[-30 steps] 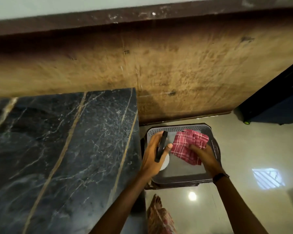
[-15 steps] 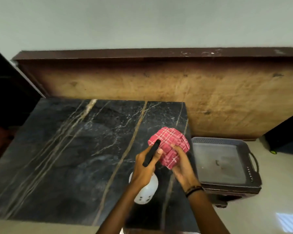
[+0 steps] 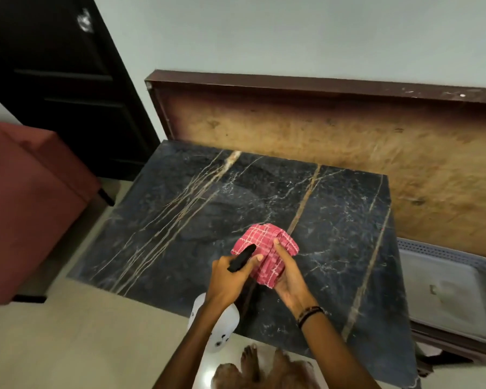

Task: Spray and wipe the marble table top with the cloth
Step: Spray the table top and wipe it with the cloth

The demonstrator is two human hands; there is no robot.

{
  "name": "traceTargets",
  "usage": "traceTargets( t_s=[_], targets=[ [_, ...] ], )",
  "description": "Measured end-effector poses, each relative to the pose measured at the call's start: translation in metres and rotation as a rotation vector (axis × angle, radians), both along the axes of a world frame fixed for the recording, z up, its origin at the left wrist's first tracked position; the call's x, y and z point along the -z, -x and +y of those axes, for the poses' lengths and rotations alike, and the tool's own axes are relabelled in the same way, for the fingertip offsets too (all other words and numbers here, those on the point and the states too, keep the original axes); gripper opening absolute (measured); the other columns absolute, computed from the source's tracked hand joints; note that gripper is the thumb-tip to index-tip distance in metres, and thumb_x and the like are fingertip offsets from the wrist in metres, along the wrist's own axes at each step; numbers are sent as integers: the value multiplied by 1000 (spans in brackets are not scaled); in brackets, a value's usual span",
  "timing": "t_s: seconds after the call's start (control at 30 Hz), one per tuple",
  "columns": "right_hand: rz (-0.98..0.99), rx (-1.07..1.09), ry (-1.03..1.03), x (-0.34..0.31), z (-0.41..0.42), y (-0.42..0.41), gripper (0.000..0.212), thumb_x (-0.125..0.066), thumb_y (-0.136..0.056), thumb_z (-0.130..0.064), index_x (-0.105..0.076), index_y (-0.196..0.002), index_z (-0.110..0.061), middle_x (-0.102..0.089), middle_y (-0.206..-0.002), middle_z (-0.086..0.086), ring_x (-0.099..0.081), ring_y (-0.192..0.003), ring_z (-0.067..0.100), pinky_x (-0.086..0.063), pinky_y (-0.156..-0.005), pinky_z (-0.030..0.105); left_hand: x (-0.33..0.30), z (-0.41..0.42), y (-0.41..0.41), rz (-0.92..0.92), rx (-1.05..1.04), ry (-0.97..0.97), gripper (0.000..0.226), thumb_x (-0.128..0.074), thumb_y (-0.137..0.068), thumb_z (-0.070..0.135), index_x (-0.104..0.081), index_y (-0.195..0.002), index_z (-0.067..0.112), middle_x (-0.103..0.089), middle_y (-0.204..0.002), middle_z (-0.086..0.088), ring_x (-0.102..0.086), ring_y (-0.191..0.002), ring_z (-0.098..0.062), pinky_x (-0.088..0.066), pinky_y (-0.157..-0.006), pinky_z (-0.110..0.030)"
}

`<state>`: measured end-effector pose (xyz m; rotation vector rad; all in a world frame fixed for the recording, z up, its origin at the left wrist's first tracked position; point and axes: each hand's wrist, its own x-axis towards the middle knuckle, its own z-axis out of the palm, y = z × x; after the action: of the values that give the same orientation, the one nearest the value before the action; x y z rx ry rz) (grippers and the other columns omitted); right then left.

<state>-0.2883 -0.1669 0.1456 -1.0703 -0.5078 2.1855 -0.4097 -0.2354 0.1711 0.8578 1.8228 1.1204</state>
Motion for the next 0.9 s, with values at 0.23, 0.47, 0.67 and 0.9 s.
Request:
traceTargets(
  t_s=[0.23,0.47,0.67,0.9],
  targets=[
    [-20,-133,-56,1,4,16,50,-52,-93,-45,-61,-124,-7,-65,-119,19,-63,-111,34,-51,-91,48,-20,-8,9,-4,68,10,15,-71,-80,36,-67,-76,22,-66,-59,7,-64,-53,-2,-46,-54,-10],
    [-15,-172,-11,-6,13,32,54,-53,-91,-49,-58,-126,-8,-67,-118,17,-64,-109,31,-55,-85,42,-22,-14,10,38,-35,33,17,-72,-77,38,-64,-70,25,-63,-57,4,-62,-55,-14,-51,-55,-20],
    [12,-200,-1,-8,18,49,47,-52,-92,-47,-59,-121,-11,-69,-114,16,-68,-100,27,-53,-85,44,-23,-22,33,42,-148,72,29,-70,-77,43,-66,-73,14,-65,-63,-6,-63,-59,-17,-49,-57,-17],
    [20,-230,0,-7,12,96,47,-54,-90,-46,-60,-120,-10,-69,-113,16,-66,-106,30,-49,-95,50,-20,-28,81,68,-202,79,33,-70,-76,47,-68,-71,14,-67,-61,-5,-65,-57,-13,-47,-62,-19]
  ],
)
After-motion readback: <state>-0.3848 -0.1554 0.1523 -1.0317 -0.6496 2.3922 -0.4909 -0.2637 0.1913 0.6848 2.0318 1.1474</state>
